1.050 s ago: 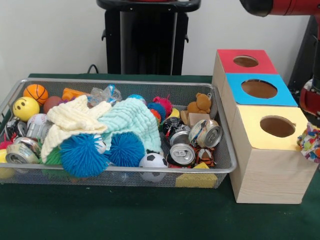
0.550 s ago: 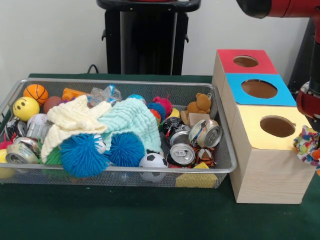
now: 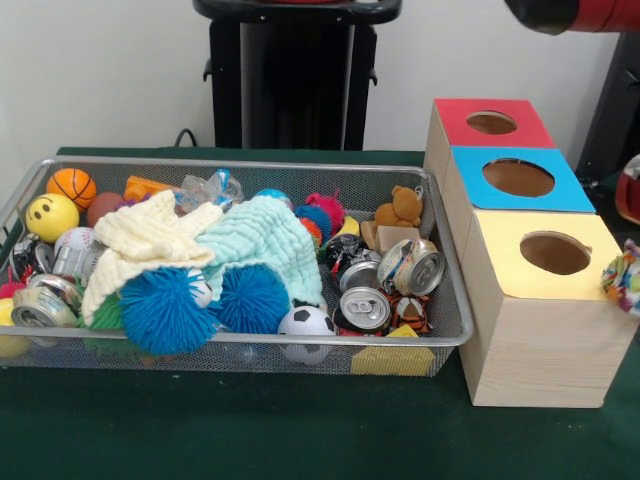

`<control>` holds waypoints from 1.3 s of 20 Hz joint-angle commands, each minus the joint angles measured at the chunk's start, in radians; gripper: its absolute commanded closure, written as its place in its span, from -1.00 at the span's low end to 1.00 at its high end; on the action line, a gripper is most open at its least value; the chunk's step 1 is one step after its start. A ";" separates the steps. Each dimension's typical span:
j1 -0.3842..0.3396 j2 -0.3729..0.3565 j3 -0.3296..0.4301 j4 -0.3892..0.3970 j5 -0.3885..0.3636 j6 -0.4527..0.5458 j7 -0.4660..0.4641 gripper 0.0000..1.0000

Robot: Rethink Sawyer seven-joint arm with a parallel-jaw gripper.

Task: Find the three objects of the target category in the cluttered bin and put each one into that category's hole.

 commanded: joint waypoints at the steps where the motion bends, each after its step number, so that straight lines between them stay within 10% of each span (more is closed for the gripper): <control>1: 0.034 -0.073 -0.010 -0.051 -0.060 0.466 0.111 1.00; 5: 0.029 -0.117 -0.019 -0.071 -0.068 0.589 0.104 1.00; 22: 0.012 -0.089 -0.041 -0.080 -0.119 0.475 0.084 1.00; 26: -0.031 -0.113 -0.071 -0.129 -0.177 0.576 -0.032 1.00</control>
